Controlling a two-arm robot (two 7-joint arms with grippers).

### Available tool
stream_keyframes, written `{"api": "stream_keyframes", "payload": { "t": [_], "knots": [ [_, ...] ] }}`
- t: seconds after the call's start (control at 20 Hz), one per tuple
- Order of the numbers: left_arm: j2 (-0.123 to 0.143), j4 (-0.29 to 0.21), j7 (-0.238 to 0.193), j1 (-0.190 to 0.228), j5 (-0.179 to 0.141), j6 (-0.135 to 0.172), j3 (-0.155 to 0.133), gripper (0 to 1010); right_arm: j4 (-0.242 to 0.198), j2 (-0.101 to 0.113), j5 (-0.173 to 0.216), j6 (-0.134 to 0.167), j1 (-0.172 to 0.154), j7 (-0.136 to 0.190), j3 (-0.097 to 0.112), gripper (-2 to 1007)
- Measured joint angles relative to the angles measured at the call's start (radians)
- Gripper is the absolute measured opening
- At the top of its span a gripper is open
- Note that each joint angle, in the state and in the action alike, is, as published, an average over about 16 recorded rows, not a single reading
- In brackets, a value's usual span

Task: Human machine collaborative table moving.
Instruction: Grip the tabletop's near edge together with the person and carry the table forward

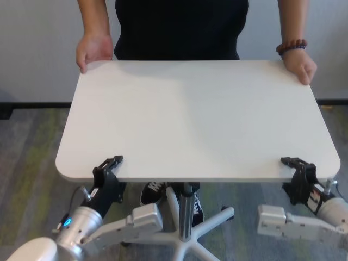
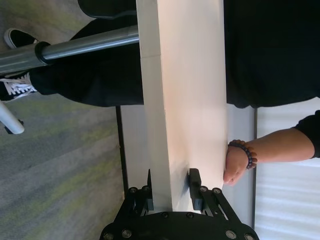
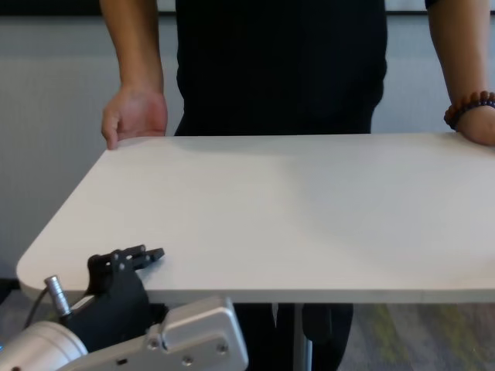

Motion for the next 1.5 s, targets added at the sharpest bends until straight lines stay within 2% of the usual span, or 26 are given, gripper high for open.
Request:
{"api": "stream_keyframes", "payload": {
  "t": [0.6, 1.5],
  "knots": [
    [-0.041, 0.094, 0.036, -0.088, 0.012, -0.002, 0.042, 375, 0.079, -0.003, -0.011, -0.021, 0.101, 0.002, -0.031, 356],
    [-0.097, 0.249, 0.092, -0.203, 0.025, -0.017, 0.095, 375, 0.237, -0.025, -0.019, -0.056, 0.231, -0.029, -0.097, 354]
  ]
}}
